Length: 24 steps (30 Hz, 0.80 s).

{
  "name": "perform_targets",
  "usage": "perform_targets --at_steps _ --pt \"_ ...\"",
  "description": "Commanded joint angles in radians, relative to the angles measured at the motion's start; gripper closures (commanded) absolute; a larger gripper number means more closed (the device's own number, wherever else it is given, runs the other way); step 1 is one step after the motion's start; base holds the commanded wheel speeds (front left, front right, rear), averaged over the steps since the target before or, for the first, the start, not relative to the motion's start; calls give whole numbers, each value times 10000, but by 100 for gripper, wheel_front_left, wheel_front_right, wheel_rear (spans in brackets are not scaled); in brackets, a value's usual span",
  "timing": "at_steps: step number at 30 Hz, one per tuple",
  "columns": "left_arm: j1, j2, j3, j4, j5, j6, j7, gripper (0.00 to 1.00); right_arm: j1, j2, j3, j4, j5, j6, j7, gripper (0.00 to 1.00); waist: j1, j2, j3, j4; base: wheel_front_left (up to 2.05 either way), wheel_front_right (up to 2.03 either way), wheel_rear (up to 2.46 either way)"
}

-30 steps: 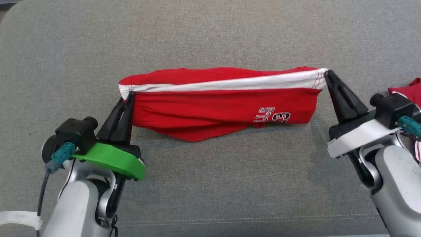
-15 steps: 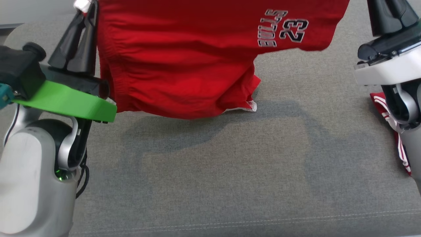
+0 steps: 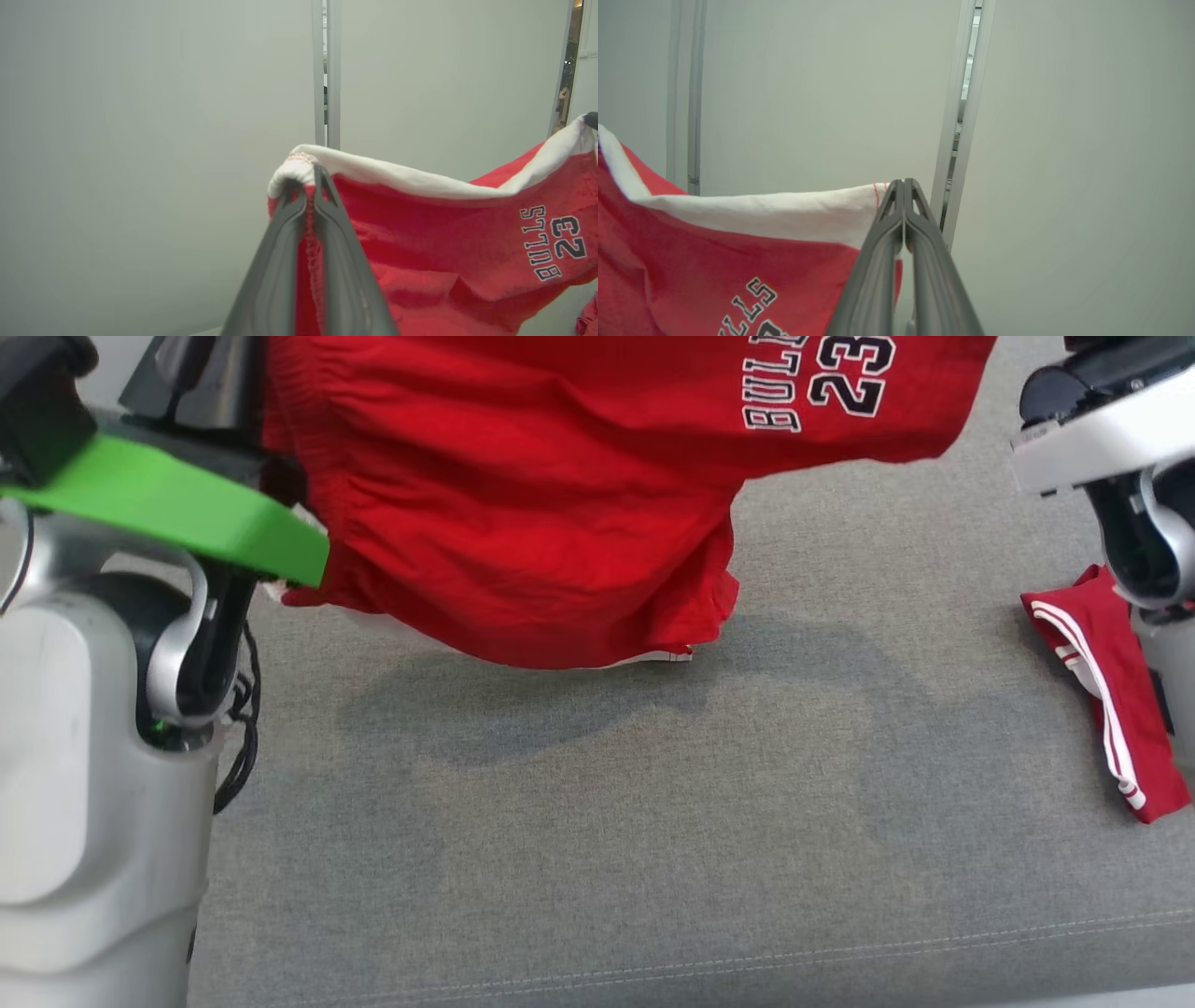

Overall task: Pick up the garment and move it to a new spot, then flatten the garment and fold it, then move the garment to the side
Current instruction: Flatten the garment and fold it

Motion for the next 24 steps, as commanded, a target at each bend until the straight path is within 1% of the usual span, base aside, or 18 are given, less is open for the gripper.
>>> perform_targets --at_steps 1,3,4,6,8,10,15,19,23,24 --pt "-486 -108 -17 322 -173 -94 29 100 -426 -47 89 317 78 -12 62 100 1 0 173 -87 0 0 0" --pt "-1166 -261 -57 1091 -433 -195 110 100 -1052 78 232 1025 516 -12 113 100 1 0 326 -141 0 0 0" --pt "-1544 -339 -53 1579 -545 -236 159 100 -1451 42 286 1435 576 -12 73 100 1 0 416 -155 0 0 0" --pt "-2328 -382 -173 2607 -642 -326 405 100 -2180 227 461 2261 1097 -12 157 100 1 0 610 -196 0 0 0" --pt "-3282 -416 -187 3648 -747 -385 623 100 -3074 281 549 3151 1439 -9 57 100 1 0 881 -261 0 0 0" --pt "-4181 -568 -256 4719 -832 -437 623 100 -3878 238 727 4084 1485 -9 -215 100 1 0 1069 -269 0 0 0" --pt "-6151 -761 -407 7097 -660 -529 -71 100 -5752 612 1095 6133 1887 -9 -1005 100 1 0 1445 -291 0 0 0" --pt "-7352 -936 -321 8821 -579 -483 -818 100 -7001 956 1004 7661 2163 -14 -1537 100 1 0 1840 -338 0 0 0" --pt "-8387 -971 -139 10094 -635 -400 -1518 100 -8000 1464 790 8871 2419 -15 -1889 100 1 0 2353 -454 0 0 0" --pt "-8387 -971 -139 10094 -635 -400 -1518 100 -8000 1464 790 8871 2419 -15 -1889 100 1 0 2353 -454 0 0 0"
